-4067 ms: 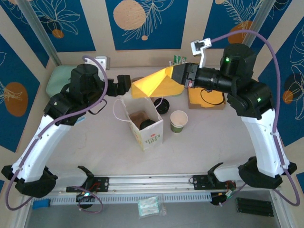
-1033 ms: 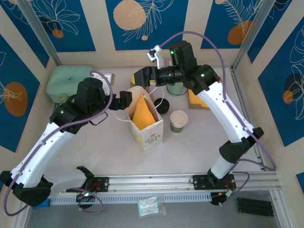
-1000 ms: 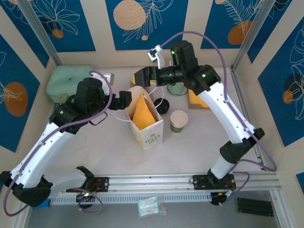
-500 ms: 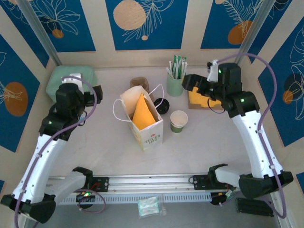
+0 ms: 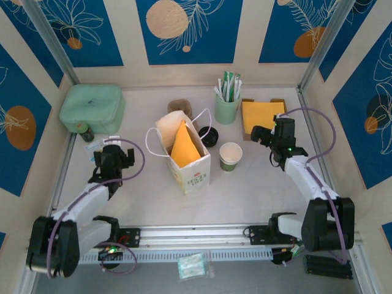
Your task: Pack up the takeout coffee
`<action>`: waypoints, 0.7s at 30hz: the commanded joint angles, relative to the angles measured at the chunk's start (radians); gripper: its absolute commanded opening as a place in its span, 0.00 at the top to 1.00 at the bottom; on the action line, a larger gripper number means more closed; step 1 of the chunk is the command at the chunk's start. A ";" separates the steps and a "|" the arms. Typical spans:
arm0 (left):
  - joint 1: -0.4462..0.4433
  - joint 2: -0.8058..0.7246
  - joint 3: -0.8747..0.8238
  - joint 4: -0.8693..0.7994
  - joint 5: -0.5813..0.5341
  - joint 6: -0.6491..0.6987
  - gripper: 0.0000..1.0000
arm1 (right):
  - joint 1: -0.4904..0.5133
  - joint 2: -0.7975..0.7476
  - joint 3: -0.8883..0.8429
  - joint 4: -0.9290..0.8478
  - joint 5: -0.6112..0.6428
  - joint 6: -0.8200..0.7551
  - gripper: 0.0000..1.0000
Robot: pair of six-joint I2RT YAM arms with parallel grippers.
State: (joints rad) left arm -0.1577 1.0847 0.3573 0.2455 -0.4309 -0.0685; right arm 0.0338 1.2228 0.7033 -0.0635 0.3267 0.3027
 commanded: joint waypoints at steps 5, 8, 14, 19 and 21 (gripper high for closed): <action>0.033 0.224 -0.031 0.483 0.038 0.030 0.01 | -0.013 0.149 -0.138 0.471 0.030 -0.119 0.01; 0.046 0.316 -0.028 0.634 0.072 0.059 0.01 | -0.014 0.204 -0.190 0.618 -0.007 -0.134 0.01; 0.081 0.417 0.021 0.635 0.193 0.055 0.01 | -0.011 0.264 -0.243 0.764 -0.076 -0.161 0.01; 0.089 0.466 -0.005 0.710 0.275 0.070 0.01 | -0.014 0.308 -0.306 0.928 -0.135 -0.181 0.01; 0.090 0.482 0.001 0.728 0.285 0.076 0.01 | -0.019 0.308 -0.299 0.910 -0.146 -0.183 0.01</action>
State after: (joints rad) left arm -0.0834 1.5562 0.3492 0.9058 -0.2008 -0.0113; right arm 0.0238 1.5158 0.4122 0.7383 0.2237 0.1452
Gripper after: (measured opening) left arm 0.994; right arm 0.990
